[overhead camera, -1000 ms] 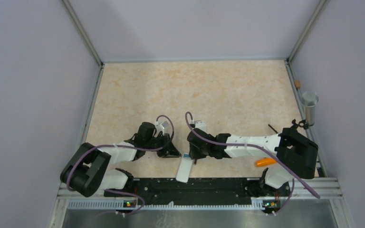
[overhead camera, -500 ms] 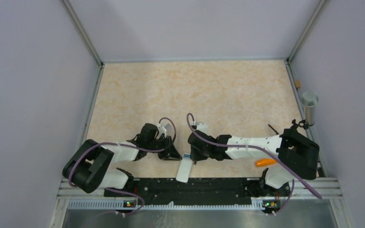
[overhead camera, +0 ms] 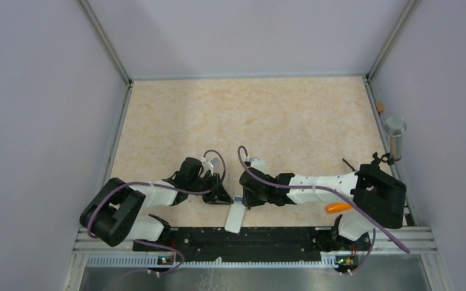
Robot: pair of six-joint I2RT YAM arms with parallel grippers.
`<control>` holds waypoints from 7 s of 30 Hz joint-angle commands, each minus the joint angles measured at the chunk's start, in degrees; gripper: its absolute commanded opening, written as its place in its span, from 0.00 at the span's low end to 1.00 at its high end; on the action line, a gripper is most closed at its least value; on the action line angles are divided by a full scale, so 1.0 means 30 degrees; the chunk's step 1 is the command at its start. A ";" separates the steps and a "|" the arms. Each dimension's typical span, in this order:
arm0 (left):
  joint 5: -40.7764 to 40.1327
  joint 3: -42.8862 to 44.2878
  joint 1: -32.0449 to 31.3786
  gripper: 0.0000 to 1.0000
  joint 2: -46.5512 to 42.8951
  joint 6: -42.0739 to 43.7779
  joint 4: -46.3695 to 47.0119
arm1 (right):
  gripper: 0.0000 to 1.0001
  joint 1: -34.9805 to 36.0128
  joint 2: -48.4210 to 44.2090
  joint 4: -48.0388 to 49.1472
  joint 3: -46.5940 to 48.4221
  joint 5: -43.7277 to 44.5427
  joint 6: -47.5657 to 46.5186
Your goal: Load the batteries into the remote control
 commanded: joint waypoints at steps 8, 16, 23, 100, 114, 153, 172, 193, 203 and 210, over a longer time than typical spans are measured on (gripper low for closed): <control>-0.0130 -0.0164 -0.0237 0.24 -0.0483 -0.0291 0.0841 | 0.26 0.0288 0.0929 0.1059 0.0828 -0.0197 -0.0301; -0.0344 -0.0387 -0.0292 0.23 -0.0861 -0.0473 0.0810 | 0.27 0.0311 0.1547 0.1314 0.1657 -0.0530 -0.1119; -0.1052 -0.0509 -0.0325 0.23 -0.1468 -0.0470 -0.0013 | 0.27 0.0290 0.1805 0.0574 0.2547 -0.0063 -0.1723; -0.1858 -0.0324 -0.0315 0.14 -0.1468 -0.0441 -0.0778 | 0.07 0.0229 0.2784 0.0289 0.2834 0.0053 -0.2073; -0.1857 -0.0127 -0.0320 0.14 -0.1382 -0.0484 -0.0790 | 0.00 0.0780 0.3670 -0.0177 0.3062 -0.0439 -0.2650; -0.2106 -0.0303 -0.0313 0.14 -0.1940 -0.0568 -0.0955 | 0.00 0.2954 0.4890 -0.4632 0.6672 0.4006 -0.3092; -0.3610 0.1267 -0.0310 0.27 -0.4143 0.1075 -0.5232 | 0.32 0.1230 -0.1132 -0.3772 0.1625 0.3079 -0.2957; -0.4816 0.1871 -0.0329 0.60 -0.7955 0.1397 -0.8256 | 0.34 0.0180 0.0403 -0.1509 0.0858 0.1861 -0.1089; -0.4572 0.1979 -0.0328 0.60 -0.8086 0.1417 -0.8275 | 0.29 0.0129 0.1654 -0.1150 0.1105 0.2124 -0.0756; -0.4145 0.1952 -0.0321 0.60 -0.7911 0.1355 -0.8107 | 0.26 0.0134 0.1487 -0.2266 0.0914 0.2493 -0.1195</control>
